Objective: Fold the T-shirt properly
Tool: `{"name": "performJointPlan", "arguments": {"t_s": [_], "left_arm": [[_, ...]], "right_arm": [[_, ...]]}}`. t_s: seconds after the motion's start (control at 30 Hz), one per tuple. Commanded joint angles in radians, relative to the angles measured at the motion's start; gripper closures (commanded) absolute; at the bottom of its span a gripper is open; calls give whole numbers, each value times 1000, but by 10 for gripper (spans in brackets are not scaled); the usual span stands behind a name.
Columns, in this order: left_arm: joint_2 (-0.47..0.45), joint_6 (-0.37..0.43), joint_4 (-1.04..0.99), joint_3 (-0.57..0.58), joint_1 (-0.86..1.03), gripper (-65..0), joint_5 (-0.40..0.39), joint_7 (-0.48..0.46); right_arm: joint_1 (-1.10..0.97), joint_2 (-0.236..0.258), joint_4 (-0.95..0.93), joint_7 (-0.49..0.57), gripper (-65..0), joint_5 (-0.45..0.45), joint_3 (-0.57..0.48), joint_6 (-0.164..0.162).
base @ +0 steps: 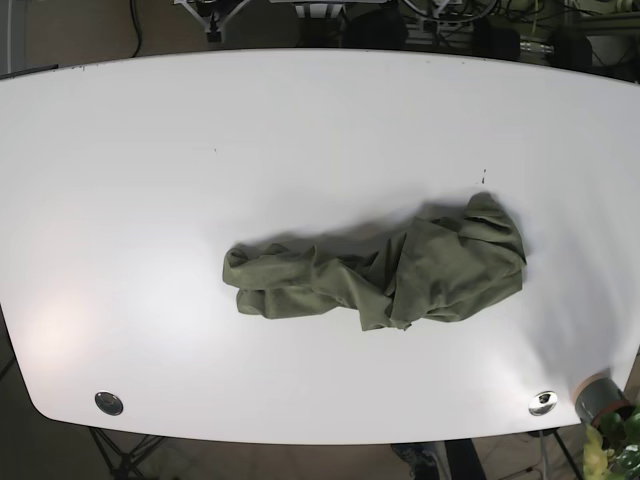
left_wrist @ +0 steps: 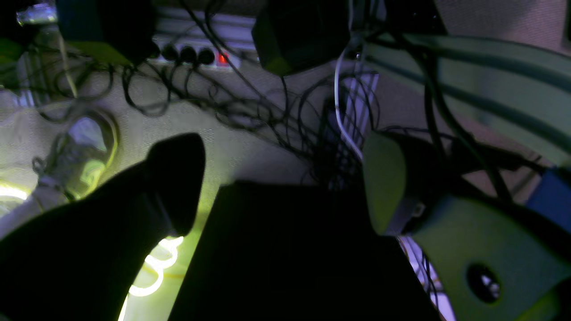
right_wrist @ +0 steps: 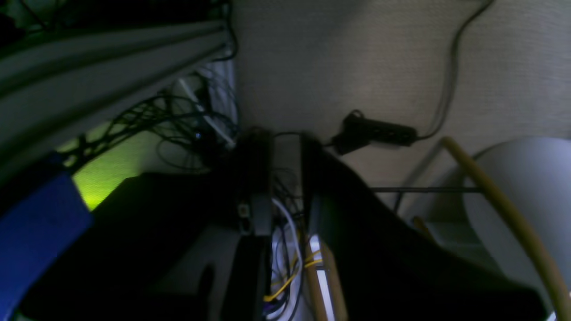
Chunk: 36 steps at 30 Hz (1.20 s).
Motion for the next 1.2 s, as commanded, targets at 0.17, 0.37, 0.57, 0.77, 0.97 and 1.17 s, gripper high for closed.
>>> {"name": "performJointPlan", "arguments": {"t_s": [0.17, 0.37, 0.57, 0.77, 0.97, 1.17], "left_arm": [[-1, 2, 145, 0, 113, -515, 0, -7], [3, 2, 327, 0, 245, -515, 0, -7], [5, 2, 492, 0, 371, -515, 0, -7], [12, 2, 702, 1, 532, -515, 0, -7], [28, 2, 943, 3, 707, -515, -2, -7], [40, 2, 1178, 20, 874, -515, -2, -7]], "right_arm": [[-107, 12, 123, 9, -103, 0, 0, 5], [-218, 30, 255, 6, -103, 4, 0, 5], [-319, 49, 373, 6, -103, 9, 0, 6], [-440, 69, 530, 4, -103, 10, 0, 6], [-575, 83, 723, 4, -103, 10, 0, 6], [-699, 107, 952, -88, -103, 12, 0, 6]]}}
